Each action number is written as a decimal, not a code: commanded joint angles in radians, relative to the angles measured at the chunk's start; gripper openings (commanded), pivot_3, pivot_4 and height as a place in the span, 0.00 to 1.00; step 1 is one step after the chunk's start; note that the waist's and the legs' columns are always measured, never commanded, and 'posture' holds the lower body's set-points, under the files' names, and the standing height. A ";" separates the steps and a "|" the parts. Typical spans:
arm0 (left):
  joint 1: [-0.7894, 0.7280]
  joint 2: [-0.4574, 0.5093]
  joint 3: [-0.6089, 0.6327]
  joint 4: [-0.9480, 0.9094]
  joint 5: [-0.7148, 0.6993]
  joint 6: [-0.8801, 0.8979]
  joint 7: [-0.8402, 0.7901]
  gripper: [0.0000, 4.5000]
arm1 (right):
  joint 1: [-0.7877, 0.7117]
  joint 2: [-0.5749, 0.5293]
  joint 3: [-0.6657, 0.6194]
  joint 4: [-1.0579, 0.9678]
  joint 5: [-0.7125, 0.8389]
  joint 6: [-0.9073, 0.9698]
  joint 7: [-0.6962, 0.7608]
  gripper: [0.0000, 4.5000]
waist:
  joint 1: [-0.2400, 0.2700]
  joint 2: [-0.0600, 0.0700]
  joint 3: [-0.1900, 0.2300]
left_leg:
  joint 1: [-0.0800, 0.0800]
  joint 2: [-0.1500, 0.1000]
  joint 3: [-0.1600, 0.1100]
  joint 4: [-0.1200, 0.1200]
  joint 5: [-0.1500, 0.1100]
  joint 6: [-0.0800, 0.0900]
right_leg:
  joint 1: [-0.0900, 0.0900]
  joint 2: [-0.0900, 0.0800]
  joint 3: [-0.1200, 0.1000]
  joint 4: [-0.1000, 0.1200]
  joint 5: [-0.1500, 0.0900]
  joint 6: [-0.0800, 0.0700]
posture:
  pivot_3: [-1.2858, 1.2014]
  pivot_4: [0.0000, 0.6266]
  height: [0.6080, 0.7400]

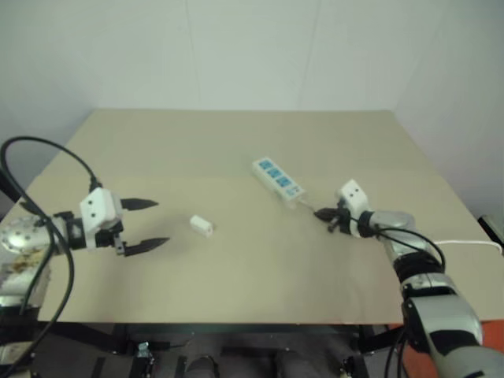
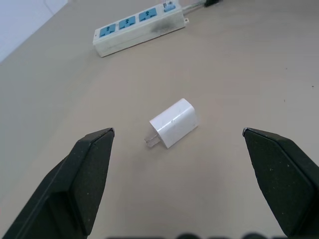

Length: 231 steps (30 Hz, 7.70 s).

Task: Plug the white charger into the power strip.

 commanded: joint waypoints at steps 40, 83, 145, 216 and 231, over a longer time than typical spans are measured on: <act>-0.136 -0.037 -0.053 0.062 0.010 -0.048 -0.073 1.00 | 0.541 0.223 0.019 -0.825 0.082 0.214 -0.445 0.99 | 0.008 -0.003 -0.003 | 0.002 0.002 -0.001 0.001 0.002 -0.001 | 0.001 0.003 0.001 0.000 -0.003 0.008 | 0.52 0.24 1.00; -1.105 -0.279 -0.928 0.780 0.443 -0.337 -0.372 1.00 | 0.555 0.242 0.034 -0.709 0.053 0.149 -0.451 0.76 | 0.001 -0.008 -0.006 | 0.000 0.001 -0.001 0.000 0.002 0.001 | 0.001 0.005 0.003 -0.002 -0.003 0.008 | 0.52 0.24 1.00; -1.045 -0.505 -0.944 0.984 1.001 -0.468 -0.180 0.23 | 0.561 0.244 0.071 -0.723 0.016 0.190 -0.465 0.76 | 0.006 -0.009 -0.007 | 0.001 0.001 -0.002 0.001 0.002 0.001 | 0.002 0.005 0.003 0.000 -0.003 0.008 | 0.52 0.24 1.00; -0.633 -0.387 -0.541 0.848 -0.180 0.092 -0.372 0.23 | 0.099 0.244 0.275 -0.108 -0.019 -0.251 0.228 0.76 | -0.042 -0.007 -0.006 | 0.015 0.001 -0.005 0.002 0.002 0.001 | 0.015 0.005 0.000 0.002 -0.003 0.008 | 0.52 0.24 1.00; -0.577 -0.358 -0.612 0.823 -0.200 -0.088 -0.372 0.23 | 0.094 0.250 0.270 -0.095 -0.030 -0.266 0.219 0.76 | -0.045 -0.007 -0.006 | 0.017 0.001 -0.004 0.001 0.002 0.001 | 0.016 0.006 0.001 0.002 -0.003 0.008 | 0.52 0.24 1.00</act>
